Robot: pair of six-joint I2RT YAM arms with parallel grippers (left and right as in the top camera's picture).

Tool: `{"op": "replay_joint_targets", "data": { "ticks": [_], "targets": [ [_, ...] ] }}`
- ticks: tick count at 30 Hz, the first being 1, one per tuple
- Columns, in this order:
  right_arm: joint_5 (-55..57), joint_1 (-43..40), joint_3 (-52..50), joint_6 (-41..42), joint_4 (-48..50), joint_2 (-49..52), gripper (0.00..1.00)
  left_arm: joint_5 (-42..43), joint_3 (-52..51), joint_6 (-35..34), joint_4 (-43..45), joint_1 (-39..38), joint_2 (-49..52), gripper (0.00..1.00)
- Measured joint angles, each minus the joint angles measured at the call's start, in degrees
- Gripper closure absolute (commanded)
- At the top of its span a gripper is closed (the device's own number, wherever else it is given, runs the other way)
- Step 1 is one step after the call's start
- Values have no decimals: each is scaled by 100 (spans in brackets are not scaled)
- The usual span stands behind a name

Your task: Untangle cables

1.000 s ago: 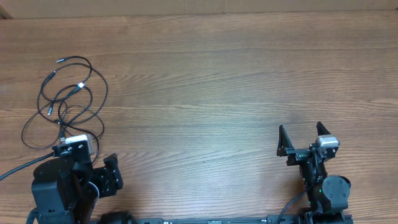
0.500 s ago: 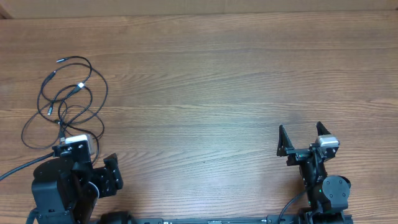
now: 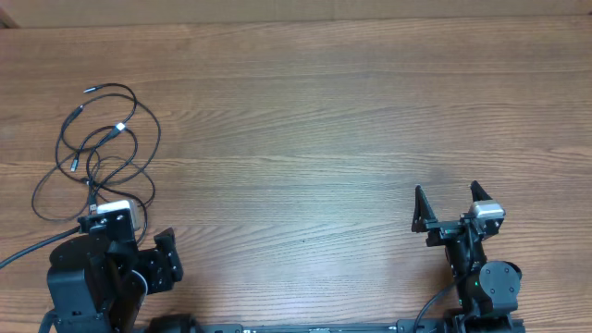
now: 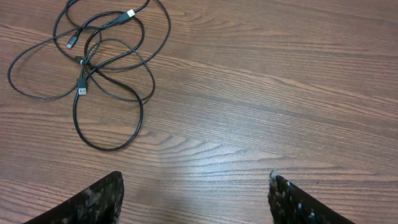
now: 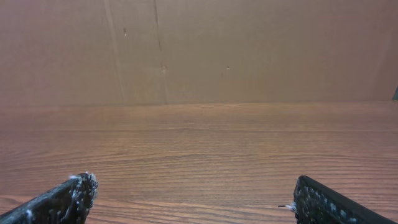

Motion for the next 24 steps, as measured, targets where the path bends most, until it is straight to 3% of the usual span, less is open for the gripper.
{"op": "replay_joint_targets", "data": {
  "ticks": [5,8,11,24],
  "targets": [
    [0,-2,0,-2,0,0,0,-2,-11,2,48,0,-2,26],
    [0,-2,0,0,0,0,0,-20,-195,26,612,0,-109,26],
    [0,0,0,0,-4,0,0,-20,-723,90,1631,0,-603,26],
    [-2,0,0,-2,0,0,0,-20,-3189,481,4518,0,-2787,26]
  ]
}}
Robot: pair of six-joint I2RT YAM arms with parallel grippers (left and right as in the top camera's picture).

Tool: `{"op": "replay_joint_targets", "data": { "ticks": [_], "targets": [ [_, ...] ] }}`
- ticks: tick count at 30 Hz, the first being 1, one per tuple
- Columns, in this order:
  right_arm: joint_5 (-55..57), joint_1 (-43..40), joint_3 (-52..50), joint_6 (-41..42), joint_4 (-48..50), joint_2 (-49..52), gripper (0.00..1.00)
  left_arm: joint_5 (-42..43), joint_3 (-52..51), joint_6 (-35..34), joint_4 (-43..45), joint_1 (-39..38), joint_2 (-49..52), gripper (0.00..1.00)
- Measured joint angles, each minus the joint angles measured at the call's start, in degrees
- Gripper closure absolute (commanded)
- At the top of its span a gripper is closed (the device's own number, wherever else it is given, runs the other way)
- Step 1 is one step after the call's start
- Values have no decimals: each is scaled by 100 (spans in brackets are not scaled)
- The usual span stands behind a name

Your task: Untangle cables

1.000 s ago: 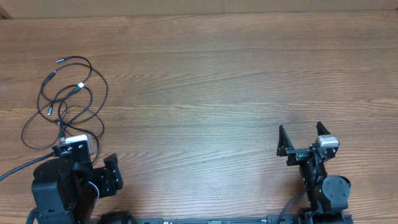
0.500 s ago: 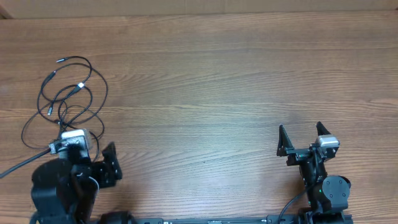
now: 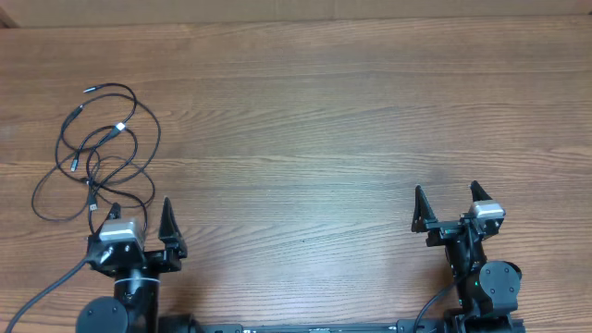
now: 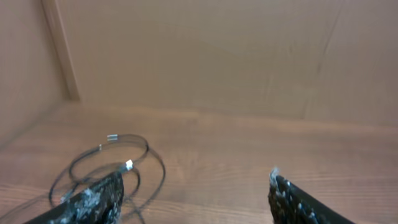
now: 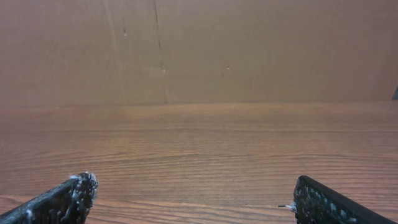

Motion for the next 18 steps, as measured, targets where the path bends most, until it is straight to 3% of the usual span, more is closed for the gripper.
{"op": "replay_joint_targets", "data": {
  "ticks": [6,18],
  "targets": [
    [2,-2,0,2,-4,0,0,4,-874,37,1071,0,-516,26],
    [2,-2,0,2,0,0,0,457,-2264,313,2887,-68,-540,26]
  ]
}}
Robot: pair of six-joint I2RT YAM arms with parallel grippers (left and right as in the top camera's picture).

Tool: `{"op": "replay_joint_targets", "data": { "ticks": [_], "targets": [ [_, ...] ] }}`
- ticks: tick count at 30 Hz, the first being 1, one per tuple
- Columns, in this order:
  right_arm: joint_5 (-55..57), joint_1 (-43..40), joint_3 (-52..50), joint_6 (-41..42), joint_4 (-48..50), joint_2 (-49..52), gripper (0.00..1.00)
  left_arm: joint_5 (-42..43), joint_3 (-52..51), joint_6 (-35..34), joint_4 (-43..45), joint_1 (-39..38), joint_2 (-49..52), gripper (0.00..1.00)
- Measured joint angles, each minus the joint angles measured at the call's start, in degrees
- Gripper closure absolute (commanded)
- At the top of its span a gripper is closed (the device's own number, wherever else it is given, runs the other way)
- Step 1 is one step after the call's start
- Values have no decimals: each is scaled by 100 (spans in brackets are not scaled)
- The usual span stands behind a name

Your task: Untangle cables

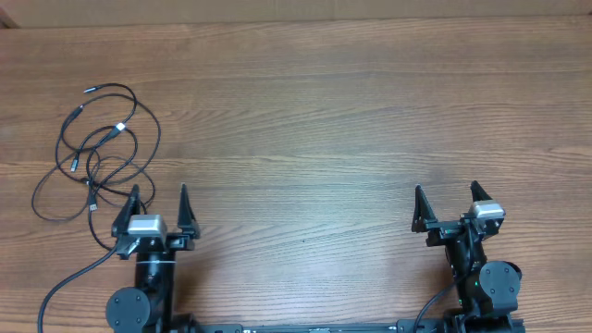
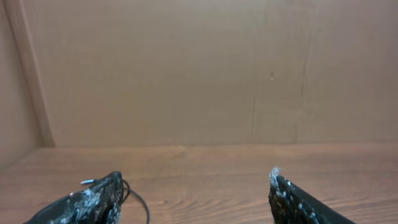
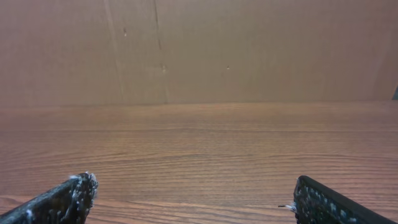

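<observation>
A tangle of thin black cables (image 1: 97, 153) with small silver plugs lies in loose overlapping loops at the table's left side. My left gripper (image 1: 158, 197) stands open at the front edge, just right of and nearer than the tangle, nothing between its fingers; its wrist view catches only a bit of cable (image 2: 134, 194) beside the left fingertip. At the front right my right gripper (image 1: 446, 196) is open and empty, far from the cables. In the right wrist view only bare wood shows between the fingertips (image 3: 78, 190).
The wooden table (image 1: 351, 120) stretches across the whole view. A brown cardboard wall (image 2: 186, 68) stands along its far edge. A thick black lead (image 1: 69, 282) trails from the left arm's base toward the front left corner.
My left gripper has shifted a little to the right along the front edge and now faces level toward the back wall. The cables and the right arm have not moved.
At first my left arm was hunched at the front left corner with its open gripper tilted down over the tangle. Then it stood near the edge, looking across the table. Now it sits slightly further right. The cable tangle and right gripper stayed put throughout.
</observation>
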Motion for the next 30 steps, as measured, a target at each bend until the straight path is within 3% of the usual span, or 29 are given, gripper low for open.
{"op": "replay_joint_targets", "data": {
  "ticks": [10,19,30],
  "targets": [
    [2,0,0,0,-2,0,0,216,-761,24,367,-46,0,26],
    [0,0,0,0,-2,0,0,326,-892,39,-212,-46,0,26],
    [0,0,0,0,-2,0,0,326,-901,146,-219,-46,0,26]
  ]
}}
